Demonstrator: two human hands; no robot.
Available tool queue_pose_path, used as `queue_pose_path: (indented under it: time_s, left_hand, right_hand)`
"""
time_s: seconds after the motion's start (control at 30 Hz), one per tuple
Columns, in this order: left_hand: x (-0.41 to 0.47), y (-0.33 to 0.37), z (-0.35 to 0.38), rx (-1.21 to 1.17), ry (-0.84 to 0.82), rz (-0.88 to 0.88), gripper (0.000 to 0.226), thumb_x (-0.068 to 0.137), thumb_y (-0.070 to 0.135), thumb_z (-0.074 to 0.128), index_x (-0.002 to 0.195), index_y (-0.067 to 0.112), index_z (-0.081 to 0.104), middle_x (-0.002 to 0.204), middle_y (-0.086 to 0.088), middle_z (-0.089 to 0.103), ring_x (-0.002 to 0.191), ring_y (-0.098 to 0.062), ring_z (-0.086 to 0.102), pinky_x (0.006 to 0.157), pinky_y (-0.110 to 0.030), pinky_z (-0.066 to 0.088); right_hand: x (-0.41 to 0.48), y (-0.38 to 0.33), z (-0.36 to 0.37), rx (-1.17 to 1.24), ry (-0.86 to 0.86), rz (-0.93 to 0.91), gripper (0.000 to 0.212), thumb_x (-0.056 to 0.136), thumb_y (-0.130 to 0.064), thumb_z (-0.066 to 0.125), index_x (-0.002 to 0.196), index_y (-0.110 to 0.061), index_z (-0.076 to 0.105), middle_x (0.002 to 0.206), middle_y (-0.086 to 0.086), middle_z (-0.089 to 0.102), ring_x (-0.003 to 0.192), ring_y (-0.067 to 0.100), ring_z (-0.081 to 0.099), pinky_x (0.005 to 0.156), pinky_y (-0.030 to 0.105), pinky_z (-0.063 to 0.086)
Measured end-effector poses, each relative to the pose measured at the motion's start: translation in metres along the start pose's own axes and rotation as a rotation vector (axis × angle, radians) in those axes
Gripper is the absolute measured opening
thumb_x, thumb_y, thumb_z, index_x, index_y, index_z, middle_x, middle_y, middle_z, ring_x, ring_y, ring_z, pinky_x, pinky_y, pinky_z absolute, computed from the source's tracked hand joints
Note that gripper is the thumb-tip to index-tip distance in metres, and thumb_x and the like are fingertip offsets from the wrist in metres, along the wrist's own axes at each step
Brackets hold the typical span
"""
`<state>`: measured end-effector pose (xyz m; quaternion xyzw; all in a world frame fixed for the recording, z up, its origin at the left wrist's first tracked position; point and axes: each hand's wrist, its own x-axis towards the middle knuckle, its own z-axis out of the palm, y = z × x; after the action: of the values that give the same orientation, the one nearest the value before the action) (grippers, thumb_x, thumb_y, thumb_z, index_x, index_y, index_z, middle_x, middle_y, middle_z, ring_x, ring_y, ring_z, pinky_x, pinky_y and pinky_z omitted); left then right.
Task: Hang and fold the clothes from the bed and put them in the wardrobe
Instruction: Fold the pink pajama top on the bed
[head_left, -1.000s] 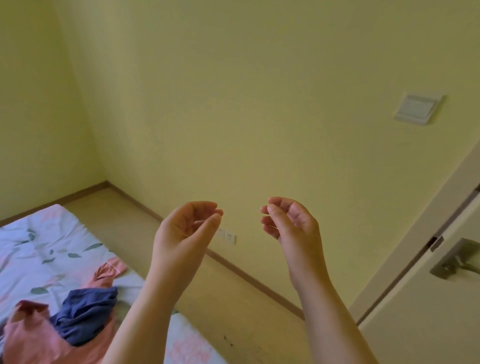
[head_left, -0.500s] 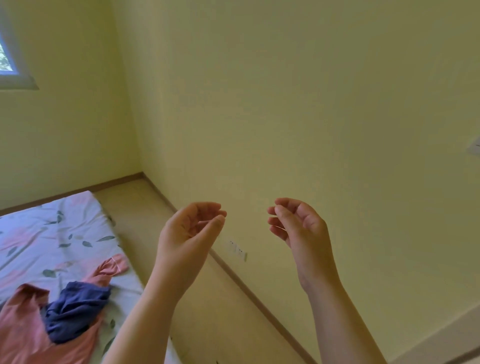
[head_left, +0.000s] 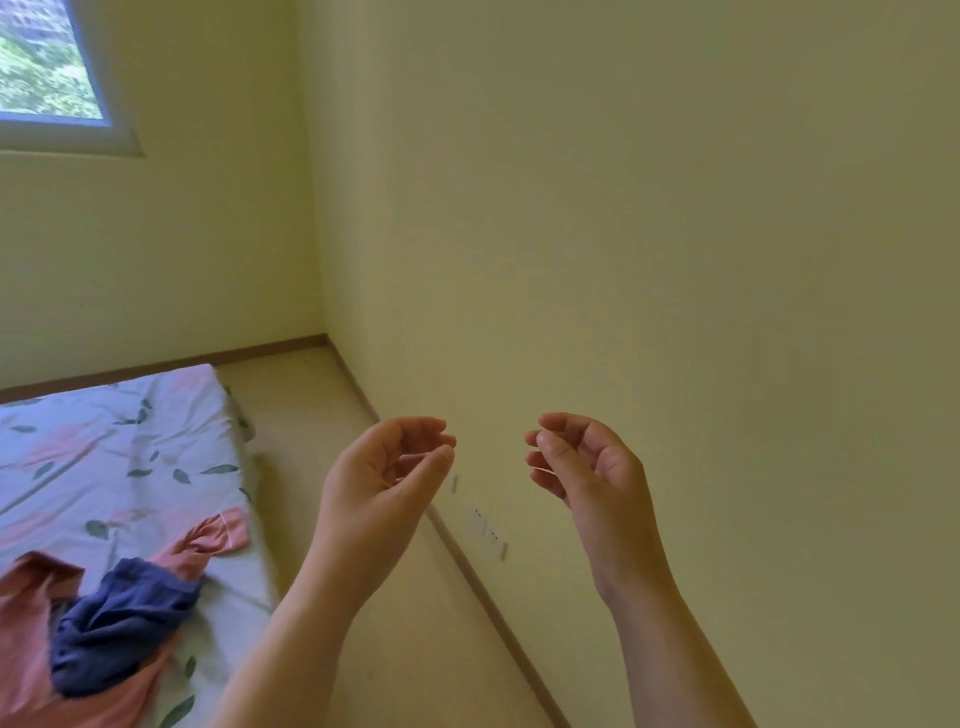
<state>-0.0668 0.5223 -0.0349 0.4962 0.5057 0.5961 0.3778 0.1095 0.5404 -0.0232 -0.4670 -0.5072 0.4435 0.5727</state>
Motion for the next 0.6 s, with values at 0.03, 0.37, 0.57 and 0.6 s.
queue_pose_path:
  time_s: [0.03, 0.37, 0.57, 0.6]
  left_hand:
    - [0.011, -0.004, 0.007, 0.009, 0.014, -0.005, 0.02, 0.086, 0.011, 0.069, 0.104, 0.021, 0.07, 0.093, 0.007, 0.075, 0.084, -0.004, 0.069, 0.069, -0.01, 0.05]
    - [0.095, -0.034, 0.073, 0.125, 0.251, -0.061, 0.018, 0.086, 0.014, 0.069, 0.102, 0.022, 0.067, 0.095, 0.004, 0.073, 0.087, -0.007, 0.069, 0.074, -0.018, 0.055]
    - [0.131, -0.055, 0.055, 0.188, 0.477, -0.105, 0.015, 0.086, 0.014, 0.069, 0.1, 0.02, 0.069, 0.092, 0.005, 0.074, 0.084, -0.007, 0.07, 0.073, -0.02, 0.055]
    - [0.138, -0.06, 0.045, 0.198, 0.51, -0.12, 0.015, 0.086, 0.014, 0.069, 0.1, 0.019, 0.069, 0.092, 0.004, 0.074, 0.085, -0.009, 0.07, 0.074, -0.021, 0.054]
  right_hand:
    - [0.014, 0.005, -0.002, -0.004, -0.017, 0.009, 0.012, 0.093, -0.015, 0.063, 0.104, -0.016, 0.067, 0.096, 0.004, 0.073, 0.092, 0.021, 0.069, 0.086, 0.034, 0.058]
    - [0.168, 0.038, -0.019, -0.042, -0.339, 0.033, 0.014, 0.092, -0.018, 0.064, 0.105, -0.019, 0.068, 0.097, 0.002, 0.072, 0.092, 0.018, 0.069, 0.084, 0.031, 0.058]
    - [0.221, 0.065, 0.032, -0.017, -0.546, 0.101, 0.015, 0.092, -0.011, 0.062, 0.106, -0.013, 0.067, 0.098, 0.011, 0.072, 0.094, 0.026, 0.068, 0.086, 0.035, 0.058]
    - [0.229, 0.069, 0.046, -0.016, -0.586, 0.111, 0.014, 0.092, -0.011, 0.062, 0.106, -0.014, 0.067, 0.098, 0.01, 0.072, 0.094, 0.026, 0.068, 0.086, 0.035, 0.058]
